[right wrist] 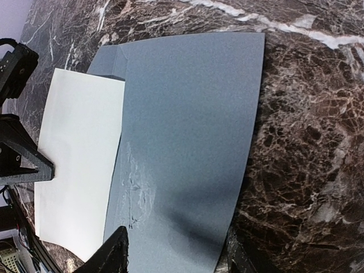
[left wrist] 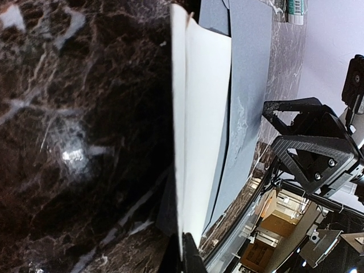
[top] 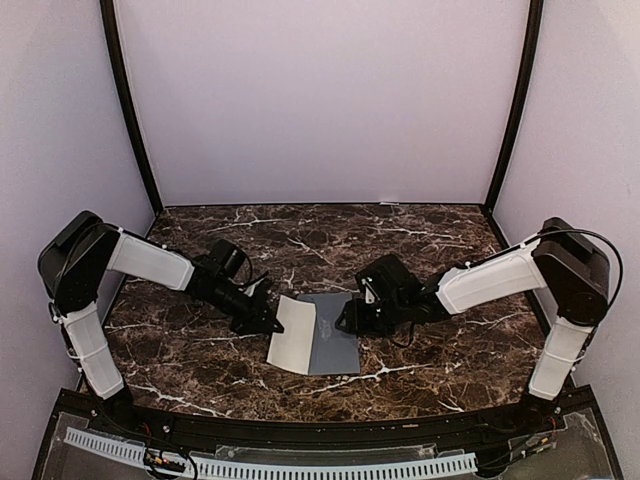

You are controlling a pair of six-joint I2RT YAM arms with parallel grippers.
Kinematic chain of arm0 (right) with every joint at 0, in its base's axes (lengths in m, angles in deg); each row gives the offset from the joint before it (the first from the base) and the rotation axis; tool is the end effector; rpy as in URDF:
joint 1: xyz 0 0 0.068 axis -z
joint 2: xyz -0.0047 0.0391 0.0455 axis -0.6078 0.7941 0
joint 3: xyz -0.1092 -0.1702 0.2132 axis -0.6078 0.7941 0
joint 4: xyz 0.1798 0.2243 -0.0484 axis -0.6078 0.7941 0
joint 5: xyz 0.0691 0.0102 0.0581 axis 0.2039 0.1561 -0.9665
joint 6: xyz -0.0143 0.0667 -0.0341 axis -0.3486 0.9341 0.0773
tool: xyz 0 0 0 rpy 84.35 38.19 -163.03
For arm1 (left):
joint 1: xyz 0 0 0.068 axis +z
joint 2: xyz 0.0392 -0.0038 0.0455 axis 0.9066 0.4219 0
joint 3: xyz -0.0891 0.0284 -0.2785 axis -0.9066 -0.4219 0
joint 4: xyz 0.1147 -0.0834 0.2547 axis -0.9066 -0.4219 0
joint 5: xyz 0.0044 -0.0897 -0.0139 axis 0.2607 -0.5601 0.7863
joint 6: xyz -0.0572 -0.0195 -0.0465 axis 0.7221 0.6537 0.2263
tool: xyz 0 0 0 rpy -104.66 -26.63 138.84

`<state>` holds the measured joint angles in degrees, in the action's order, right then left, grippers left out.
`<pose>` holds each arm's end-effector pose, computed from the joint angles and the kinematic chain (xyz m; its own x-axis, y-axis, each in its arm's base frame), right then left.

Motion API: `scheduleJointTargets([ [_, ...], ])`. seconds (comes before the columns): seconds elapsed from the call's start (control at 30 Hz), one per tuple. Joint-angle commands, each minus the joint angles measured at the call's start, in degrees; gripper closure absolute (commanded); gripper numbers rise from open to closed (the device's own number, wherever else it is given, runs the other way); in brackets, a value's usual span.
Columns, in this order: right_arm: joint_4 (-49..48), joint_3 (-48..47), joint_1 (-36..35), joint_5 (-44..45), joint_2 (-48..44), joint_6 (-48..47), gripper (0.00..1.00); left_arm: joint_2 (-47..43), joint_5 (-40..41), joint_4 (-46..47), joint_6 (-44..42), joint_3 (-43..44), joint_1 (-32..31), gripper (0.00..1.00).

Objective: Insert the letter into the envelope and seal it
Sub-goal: Place the letter in the envelope.

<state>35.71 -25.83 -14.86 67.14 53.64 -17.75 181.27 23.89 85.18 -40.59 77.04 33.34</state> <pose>0.2366 0.3160 0.1162 -0.9211 0.0211 -0.3888 -0.2088 0.8161 0.5389 0.2917 -0.2334 0.1068 -0.9971 0.0712 -0.0264 0.0637 0.5955 -0.8009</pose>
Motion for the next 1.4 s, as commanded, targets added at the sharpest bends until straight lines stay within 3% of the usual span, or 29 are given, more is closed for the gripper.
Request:
scheduleJointTargets([
  [0.0, -2.0, -0.8, 0.0, -0.4, 1.1, 0.4, 0.45, 0.8, -1.2, 0.5, -1.1, 1.2, 0.3, 1.0],
  [0.6, -3.1, 0.2, 0.0, -1.1, 1.0, 0.6, 0.45, 0.7, 1.3, 14.9, 3.7, -3.2, 0.3, 1.0],
  [1.37, -5.9, 0.5, 0.0, -3.6, 1.9, 1.6, 0.46, 2.4, 1.3, 17.9, 4.5, -4.6, -0.5, 1.0],
])
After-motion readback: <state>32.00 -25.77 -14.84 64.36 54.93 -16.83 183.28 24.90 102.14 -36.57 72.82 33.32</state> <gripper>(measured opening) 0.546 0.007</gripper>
